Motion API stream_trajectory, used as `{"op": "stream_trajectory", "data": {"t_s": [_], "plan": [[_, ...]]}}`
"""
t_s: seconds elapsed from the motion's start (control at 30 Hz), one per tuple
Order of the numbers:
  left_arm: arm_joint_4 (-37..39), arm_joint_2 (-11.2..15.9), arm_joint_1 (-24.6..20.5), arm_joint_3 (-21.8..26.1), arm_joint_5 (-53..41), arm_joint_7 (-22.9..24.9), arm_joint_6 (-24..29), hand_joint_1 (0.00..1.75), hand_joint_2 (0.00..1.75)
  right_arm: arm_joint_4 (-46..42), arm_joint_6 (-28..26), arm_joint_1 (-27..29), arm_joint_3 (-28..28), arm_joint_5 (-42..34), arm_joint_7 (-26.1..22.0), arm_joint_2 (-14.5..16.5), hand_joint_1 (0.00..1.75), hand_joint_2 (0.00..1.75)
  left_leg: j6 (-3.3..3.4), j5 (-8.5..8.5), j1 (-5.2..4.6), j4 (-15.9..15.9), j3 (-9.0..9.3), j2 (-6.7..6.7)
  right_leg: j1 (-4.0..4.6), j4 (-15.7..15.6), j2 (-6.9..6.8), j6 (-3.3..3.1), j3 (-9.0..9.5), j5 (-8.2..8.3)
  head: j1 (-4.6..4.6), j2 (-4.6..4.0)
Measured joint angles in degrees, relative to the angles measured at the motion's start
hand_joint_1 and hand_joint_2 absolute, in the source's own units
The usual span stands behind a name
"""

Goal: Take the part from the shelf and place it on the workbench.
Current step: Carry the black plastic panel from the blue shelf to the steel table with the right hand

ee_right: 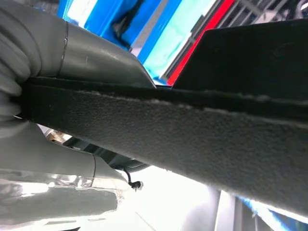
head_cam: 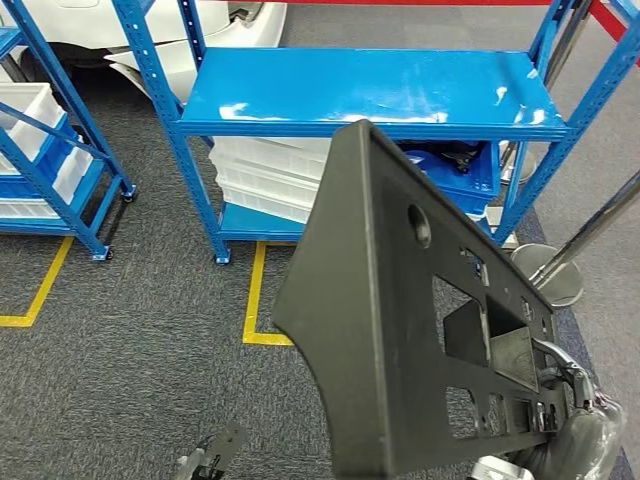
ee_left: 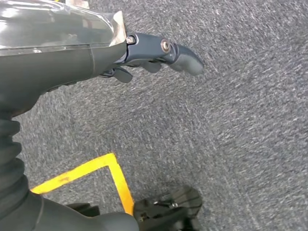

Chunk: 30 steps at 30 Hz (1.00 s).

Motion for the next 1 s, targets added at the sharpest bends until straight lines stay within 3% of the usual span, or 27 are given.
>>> {"op": "stream_trajectory", "data": {"t_s": [0.07, 0.1, 0.13, 0.2, 0.23, 0.27, 0.33, 0.4, 0.47, 0.53, 0.6, 0.63, 0.67, 0.7, 0.77, 0.83, 0.9, 0.97, 1.0], "plan": [[0.0, 0.0, 0.1, 0.0, 0.0, 0.0, 0.0, 0.00, 1.75, 0.0, 0.0, 0.2, -0.1, 0.0, 0.0, 0.1, 1.75, 1.75, -0.46, -3.87, 0.26, 7.4, -2.35, -0.42, 0.02, 0.5, 0.80, -0.19, -1.14, 0.50, -0.04, 0.00], [0.0, 0.1, 0.1, 0.0, 0.0, 0.0, 0.0, 0.00, 1.75, 0.0, 0.0, 0.3, -0.1, 0.0, 0.0, 0.2, 1.75, 1.75, -0.62, -4.44, 0.35, 9.6, -2.76, -0.48, 0.03, 0.9, 1.26, -0.19, -1.68, 0.63, -0.04, 0.00], [0.0, 0.1, 0.1, 0.0, 0.0, 0.0, 0.0, 0.00, 1.75, 0.0, 0.0, 0.4, -0.1, 0.0, 0.0, 0.2, 1.75, 1.75, -0.71, -3.86, 0.44, 9.6, -2.18, -0.53, 0.02, 1.4, 1.75, -0.14, -2.20, 0.68, -0.04, 0.00], [0.0, 0.1, 0.1, 0.0, 0.0, -0.1, -0.1, 0.00, 1.75, 0.0, 0.0, 0.5, -0.2, 0.0, 0.0, 0.2, 1.75, 1.75, -0.68, -0.67, 0.69, 4.0, 1.43, -1.24, -0.04, 2.5, 2.89, 0.08, -3.11, 0.55, -0.04, 0.00], [0.0, 0.1, 0.1, 0.0, 0.0, -0.1, -0.1, 0.00, 1.75, 0.0, 0.0, 0.4, -0.2, 0.0, 0.0, 0.3, 1.75, 1.75, -0.55, 0.55, 0.84, 0.6, 3.45, -2.22, -0.02, 3.1, 3.43, 0.28, -3.63, 0.40, -0.02, 0.00], [0.0, 0.1, 0.2, 0.0, 0.0, -0.1, -0.1, 0.00, 1.75, 0.0, 0.0, 0.4, -0.3, 0.0, 0.0, 0.3, 1.75, 1.75, -0.40, 1.24, 0.94, -1.9, 4.81, -3.16, -0.02, 3.7, 3.95, 0.53, -4.11, 0.31, -0.02, 0.00], [0.0, 0.2, 0.4, 0.0, 0.0, -0.1, -0.1, 0.00, 1.75, 0.0, 0.0, 0.5, -0.4, -0.2, 0.0, 0.3, 1.75, 1.75, -0.13, 1.17, 0.94, -3.6, 5.58, -4.04, -0.13, 4.3, 4.89, 1.14, -5.00, 0.41, -0.04, 0.00], [0.0, 0.1, 0.3, 0.0, 0.0, -0.1, -0.1, 0.00, 1.75, 0.0, 0.0, 0.6, -0.5, -0.8, -0.2, 0.4, 1.75, 1.75, 0.14, 1.12, 1.00, -4.3, 5.43, -3.10, -0.20, 4.7, 5.40, 1.80, -5.69, 0.45, -0.09, 0.00], [0.0, 0.1, 0.1, 0.0, 0.0, -0.2, 0.0, 0.00, 1.75, 0.0, 0.0, 0.7, -0.7, -1.3, -0.6, 0.4, 1.75, 1.75, 0.65, 1.15, 1.31, -5.0, 5.39, -2.04, -0.20, 7.3, 3.88, 2.66, -7.20, -1.30, 0.12, 0.00], [0.0, 0.1, 0.3, 0.0, 0.0, -0.2, 0.0, 0.00, 1.75, 0.0, 0.0, 0.6, -0.8, -1.4, -0.7, 0.4, 1.75, 1.75, 1.01, 1.19, 1.45, -5.1, 5.33, -0.88, -0.57, 14.1, 1.93, 3.58, -10.37, -4.80, 0.31, 0.00], [0.0, 0.1, 0.5, 0.0, 0.0, -0.2, 0.0, 0.00, 1.75, 0.0, 0.0, 0.7, -0.9, -1.5, -0.8, 0.4, 1.75, 1.75, 1.06, 1.15, 1.46, -5.1, 5.33, 0.42, -1.11, 20.4, 1.41, 4.19, -13.37, -6.69, 0.31, 0.00], [0.0, 0.1, 0.5, 0.0, 0.0, -0.1, 0.0, 0.00, 1.75, 0.0, 0.0, 0.7, -0.9, -1.6, -0.8, 0.4, 1.75, 1.75, 1.03, 1.13, 1.48, -5.1, 5.35, 1.03, -1.32, 20.8, 1.26, 4.38, -13.59, -6.05, 0.31, 0.00], [0.0, 0.1, 0.5, 0.0, 0.0, -0.1, 0.0, 0.00, 1.75, 0.0, 0.0, 0.8, -1.0, -1.7, -0.9, 0.4, 1.75, 1.75, 0.97, 1.09, 1.51, -5.1, 5.42, 1.61, -1.47, 18.9, 1.00, 4.51, -12.73, -4.43, 0.31, 0.00], [0.0, 0.1, 0.4, 0.0, 0.0, -0.1, 0.0, 0.00, 1.75, 0.0, 0.0, 0.8, -1.0, -1.7, -1.0, 0.4, 1.75, 1.75, 0.86, 1.02, 1.54, -5.1, 5.54, 2.12, -1.54, 15.2, 0.36, 4.54, -10.99, -2.19, 0.31, 0.00], [0.0, 0.1, 0.3, 0.0, 0.0, -0.1, 0.2, 0.00, 1.75, -0.2, 0.0, 0.7, -1.0, -1.7, -1.5, 0.5, 1.75, 1.75, 0.46, 0.84, 1.32, -5.1, 5.68, 3.02, -1.15, 7.8, -2.33, 4.28, -7.57, 0.92, 0.32, 0.00], [0.0, 0.1, 0.4, 0.0, 0.1, -0.1, 0.5, 0.00, 1.75, -0.3, 0.0, 0.7, -1.1, -1.8, -1.8, 0.6, 1.75, 1.75, -0.06, 0.77, 0.93, -5.0, 5.65, 3.99, -0.62, 5.1, -3.85, 3.54, -6.75, 1.40, 0.26, 0.00], [0.0, 0.0, 0.4, 0.0, 0.1, 0.0, 0.7, 0.00, 1.75, -0.4, 0.0, 1.0, -1.2, -2.2, -1.9, 0.7, 1.75, 1.75, -0.64, 0.61, 0.93, -5.1, 5.70, 4.94, -0.60, 4.9, -2.74, 2.53, -7.18, 1.57, 0.22, 0.00], [0.0, -0.2, 0.3, 0.0, 0.1, 0.0, 0.9, 0.00, 1.75, -0.7, 0.0, 1.2, -1.4, -2.6, -2.1, 0.9, 1.75, 1.75, -1.05, -1.13, 1.17, -3.4, 5.17, 3.36, -0.80, 4.5, -1.48, 1.50, -7.27, 1.99, 0.21, 0.00], [0.0, -0.2, 0.4, 0.0, 0.1, 0.0, 1.0, 0.00, 1.75, -0.8, 0.0, 1.2, -1.4, -2.7, -2.3, 1.0, 1.75, 1.75, -1.09, -2.89, 1.24, -0.8, 4.14, 1.93, -0.89, 4.4, -0.80, 1.04, -7.27, 2.17, 0.17, 0.00]]}}
